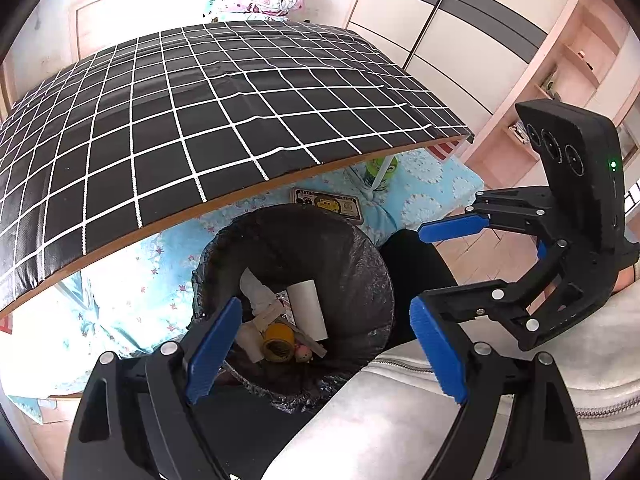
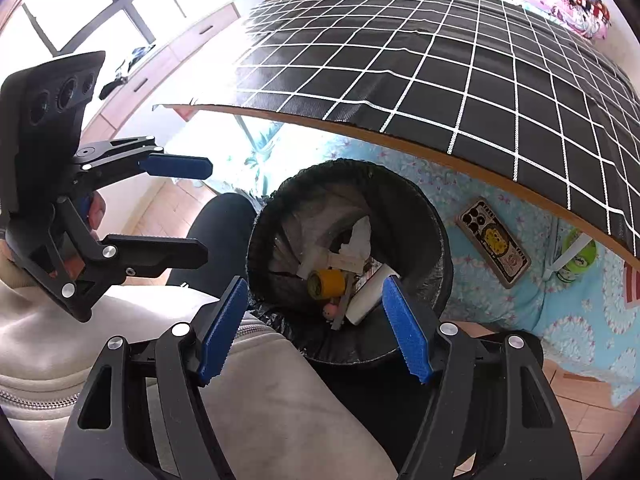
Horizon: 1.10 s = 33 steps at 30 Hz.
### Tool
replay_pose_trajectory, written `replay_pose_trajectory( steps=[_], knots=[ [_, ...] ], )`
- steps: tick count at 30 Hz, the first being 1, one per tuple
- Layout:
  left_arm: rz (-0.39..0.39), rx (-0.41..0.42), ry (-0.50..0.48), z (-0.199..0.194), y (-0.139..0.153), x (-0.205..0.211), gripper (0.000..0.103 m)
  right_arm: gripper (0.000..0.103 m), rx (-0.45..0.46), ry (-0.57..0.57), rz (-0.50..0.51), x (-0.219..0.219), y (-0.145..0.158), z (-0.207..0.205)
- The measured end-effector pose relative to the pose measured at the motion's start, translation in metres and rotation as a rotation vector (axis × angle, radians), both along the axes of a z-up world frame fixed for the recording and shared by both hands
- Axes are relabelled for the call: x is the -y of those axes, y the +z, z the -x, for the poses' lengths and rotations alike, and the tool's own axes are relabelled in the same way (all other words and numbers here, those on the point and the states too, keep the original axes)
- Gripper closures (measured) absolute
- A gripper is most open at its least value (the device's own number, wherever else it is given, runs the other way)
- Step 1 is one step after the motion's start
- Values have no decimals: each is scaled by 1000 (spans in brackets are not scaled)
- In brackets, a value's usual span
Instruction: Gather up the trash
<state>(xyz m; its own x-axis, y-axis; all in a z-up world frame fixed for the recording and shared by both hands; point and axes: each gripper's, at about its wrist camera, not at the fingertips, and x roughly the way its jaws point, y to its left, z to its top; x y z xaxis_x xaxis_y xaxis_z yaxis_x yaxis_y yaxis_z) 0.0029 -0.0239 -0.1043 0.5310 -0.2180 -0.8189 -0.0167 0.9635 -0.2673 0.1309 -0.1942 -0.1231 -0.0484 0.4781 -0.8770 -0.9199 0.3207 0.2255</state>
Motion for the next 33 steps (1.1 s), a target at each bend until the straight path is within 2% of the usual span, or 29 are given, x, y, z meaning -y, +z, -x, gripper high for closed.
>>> replay_pose_trajectory(
  steps=[33],
  knots=[
    [-2,8,-12,2,2,1,20,34,20,-1,-9,2,3,0]
  ],
)
